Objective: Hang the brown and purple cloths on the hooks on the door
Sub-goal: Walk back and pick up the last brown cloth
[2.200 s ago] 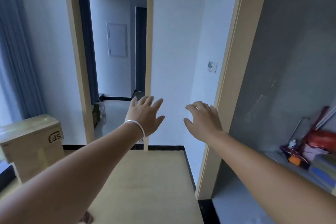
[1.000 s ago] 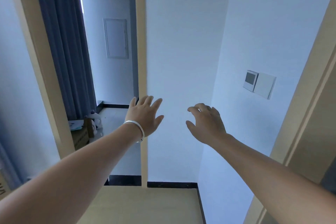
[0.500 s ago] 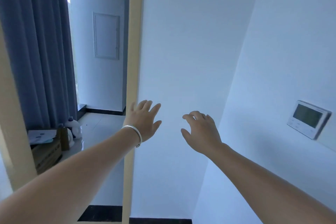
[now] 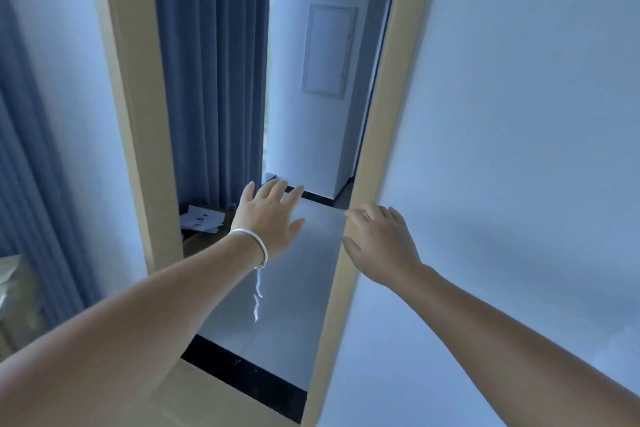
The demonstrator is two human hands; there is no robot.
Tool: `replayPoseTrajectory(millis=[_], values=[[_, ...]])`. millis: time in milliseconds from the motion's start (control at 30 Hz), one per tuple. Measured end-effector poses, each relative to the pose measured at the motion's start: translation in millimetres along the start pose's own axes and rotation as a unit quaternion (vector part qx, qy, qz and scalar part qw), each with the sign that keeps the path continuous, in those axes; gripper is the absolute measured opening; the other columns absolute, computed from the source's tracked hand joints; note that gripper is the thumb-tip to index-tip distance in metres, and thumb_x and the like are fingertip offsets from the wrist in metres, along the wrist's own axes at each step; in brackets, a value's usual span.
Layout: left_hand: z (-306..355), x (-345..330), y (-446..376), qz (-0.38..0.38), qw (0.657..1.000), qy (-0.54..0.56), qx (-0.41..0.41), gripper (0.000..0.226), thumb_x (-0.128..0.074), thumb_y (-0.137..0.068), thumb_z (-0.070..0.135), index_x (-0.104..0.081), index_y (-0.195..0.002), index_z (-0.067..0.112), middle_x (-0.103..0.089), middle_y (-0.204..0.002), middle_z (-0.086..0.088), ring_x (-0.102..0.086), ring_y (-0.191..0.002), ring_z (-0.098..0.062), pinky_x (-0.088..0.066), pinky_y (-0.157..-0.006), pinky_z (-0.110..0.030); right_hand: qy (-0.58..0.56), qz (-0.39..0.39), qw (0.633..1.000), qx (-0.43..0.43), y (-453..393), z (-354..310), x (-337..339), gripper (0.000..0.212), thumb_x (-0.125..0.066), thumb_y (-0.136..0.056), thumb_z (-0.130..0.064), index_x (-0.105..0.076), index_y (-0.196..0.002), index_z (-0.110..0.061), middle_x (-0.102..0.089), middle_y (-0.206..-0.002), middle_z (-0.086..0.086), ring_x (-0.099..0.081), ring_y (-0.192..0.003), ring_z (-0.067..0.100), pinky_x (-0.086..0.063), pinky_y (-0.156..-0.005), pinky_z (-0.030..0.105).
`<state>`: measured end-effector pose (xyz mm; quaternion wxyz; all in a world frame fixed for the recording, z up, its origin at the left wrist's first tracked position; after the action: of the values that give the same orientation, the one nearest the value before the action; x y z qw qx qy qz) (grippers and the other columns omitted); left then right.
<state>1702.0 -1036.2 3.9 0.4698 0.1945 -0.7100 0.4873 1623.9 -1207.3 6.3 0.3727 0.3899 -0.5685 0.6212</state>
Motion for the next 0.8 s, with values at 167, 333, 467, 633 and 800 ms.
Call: replayPoseTrajectory(millis=[167,333,467,633,800], values=[[-104.4,-18.9,13.9,-0.024,0.991,-0.059,0.121,0.060,-0.034,-0.094,0.051,-0.021,-0.148,0.028,-0.027,-0.152,-0.001,-0.016,-0.143,-0.022,-0.014,-0.116,-0.047,-0.066,-0.006,0.990,0.127,-83.4,-66.7,-51.2,0.040,-0.049,-0.089,-0.033,-0.052,-0.127,-0.020,-0.050,-0.124,0.000,-0.048,-0.115,0.023,-0.028,-0.103,0.038],[-191.0,-10.5,53.0,-0.038,0.959,-0.127,0.250,0.059,-0.037,-0.094,0.051,-0.022,-0.148,0.029,-0.016,-0.156,-0.003,-0.008,-0.145,-0.022,-0.009,-0.117,-0.048,-0.131,0.000,0.957,0.260,-146.6,-143.6,-86.9,0.040,-0.051,-0.089,-0.034,-0.053,-0.127,-0.021,-0.052,-0.121,-0.002,-0.049,-0.113,0.020,-0.031,-0.104,0.041],[-230.2,-1.9,114.3,-0.061,0.921,-0.171,0.344,0.060,-0.040,-0.093,0.053,-0.024,-0.147,0.030,-0.017,-0.156,-0.003,-0.009,-0.145,-0.022,-0.010,-0.117,-0.048,-0.181,-0.018,0.916,0.357,-162.4,-215.2,-112.0,0.041,-0.051,-0.091,-0.035,-0.051,-0.129,-0.021,-0.050,-0.124,-0.002,-0.046,-0.118,0.019,-0.026,-0.111,0.045],[-259.1,13.5,206.5,-0.115,0.855,-0.215,0.459,0.062,-0.040,-0.093,0.054,-0.023,-0.148,0.031,-0.014,-0.158,-0.005,-0.009,-0.146,-0.023,-0.009,-0.117,-0.048,-0.234,-0.049,0.855,0.460,-145.9,-311.9,-129.5,0.045,-0.050,-0.091,-0.036,-0.047,-0.134,-0.021,-0.048,-0.129,-0.002,-0.043,-0.123,0.018,-0.021,-0.114,0.043],[-285.0,25.8,293.2,-0.135,0.801,-0.227,0.537,0.063,-0.043,-0.092,0.053,-0.023,-0.147,0.031,-0.014,-0.158,-0.005,-0.010,-0.146,-0.023,-0.011,-0.117,-0.049,-0.268,-0.091,0.799,0.530,-109.7,-406.9,-146.4,0.043,-0.051,-0.090,-0.036,-0.049,-0.131,-0.023,-0.049,-0.127,-0.003,-0.042,-0.124,0.019,-0.020,-0.115,0.047]])
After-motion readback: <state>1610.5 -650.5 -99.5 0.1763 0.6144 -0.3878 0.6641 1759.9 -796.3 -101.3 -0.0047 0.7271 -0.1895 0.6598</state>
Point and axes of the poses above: each hand's wrist, its own y-axis away from the middle knuckle, its own x-axis out of the back of the hand, z = x × y, the point moved 6 cm from there along -y, towards the middle knuckle
